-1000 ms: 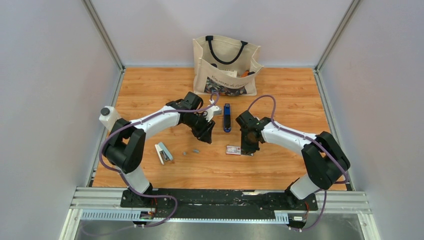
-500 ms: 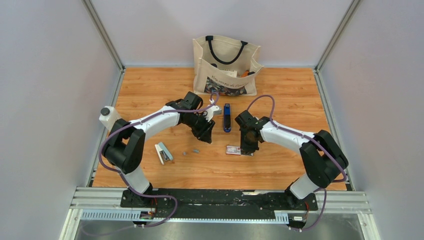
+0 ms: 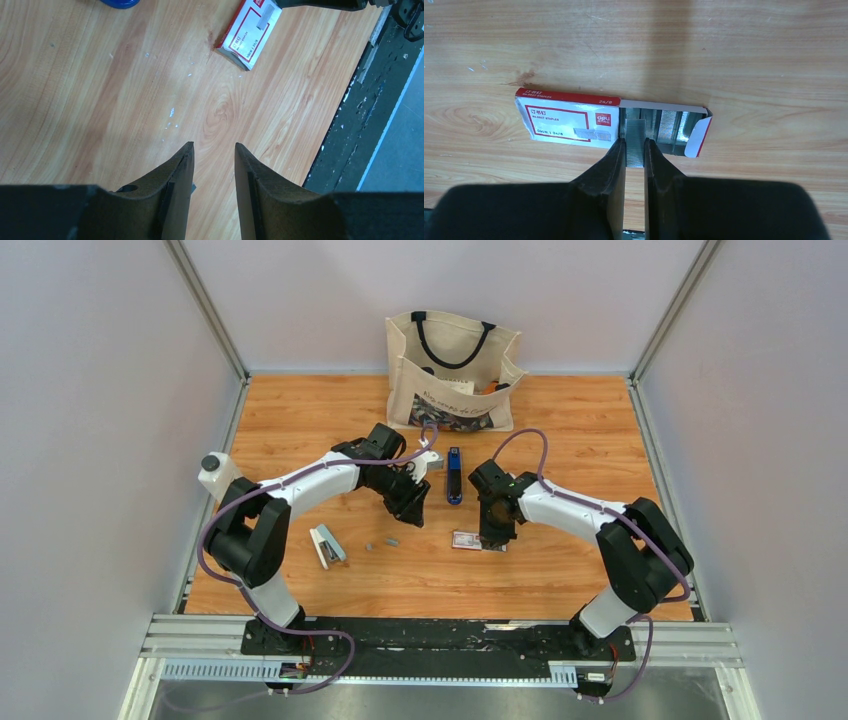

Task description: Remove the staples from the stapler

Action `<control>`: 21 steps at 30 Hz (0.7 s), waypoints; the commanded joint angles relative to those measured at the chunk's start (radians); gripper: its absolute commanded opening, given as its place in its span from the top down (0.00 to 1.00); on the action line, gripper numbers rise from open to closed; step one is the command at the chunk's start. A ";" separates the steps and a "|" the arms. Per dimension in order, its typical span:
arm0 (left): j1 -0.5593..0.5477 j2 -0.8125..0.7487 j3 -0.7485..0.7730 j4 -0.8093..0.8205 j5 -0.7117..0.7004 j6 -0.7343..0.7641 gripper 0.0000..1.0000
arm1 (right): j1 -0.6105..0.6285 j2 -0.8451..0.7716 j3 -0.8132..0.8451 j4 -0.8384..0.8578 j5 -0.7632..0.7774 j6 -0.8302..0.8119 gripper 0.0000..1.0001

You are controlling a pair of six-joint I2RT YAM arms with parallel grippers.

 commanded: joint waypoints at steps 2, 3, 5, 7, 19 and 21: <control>-0.001 -0.040 -0.002 0.017 0.035 0.031 0.56 | 0.008 0.005 0.036 0.008 0.012 -0.007 0.91; -0.001 -0.040 -0.004 0.017 0.035 0.033 0.56 | 0.008 0.005 0.036 0.008 0.014 -0.007 0.90; -0.003 -0.043 -0.002 0.015 0.035 0.033 0.56 | 0.008 0.002 0.036 0.005 0.014 -0.008 0.89; -0.001 -0.041 -0.002 0.015 0.035 0.033 0.56 | 0.008 0.004 0.038 0.005 0.014 -0.008 0.88; -0.001 -0.044 0.002 0.004 0.036 0.037 0.55 | 0.008 -0.007 0.030 0.007 0.006 -0.010 0.83; -0.001 -0.044 0.002 0.004 0.036 0.036 0.55 | 0.008 -0.012 0.026 0.005 0.005 -0.010 0.82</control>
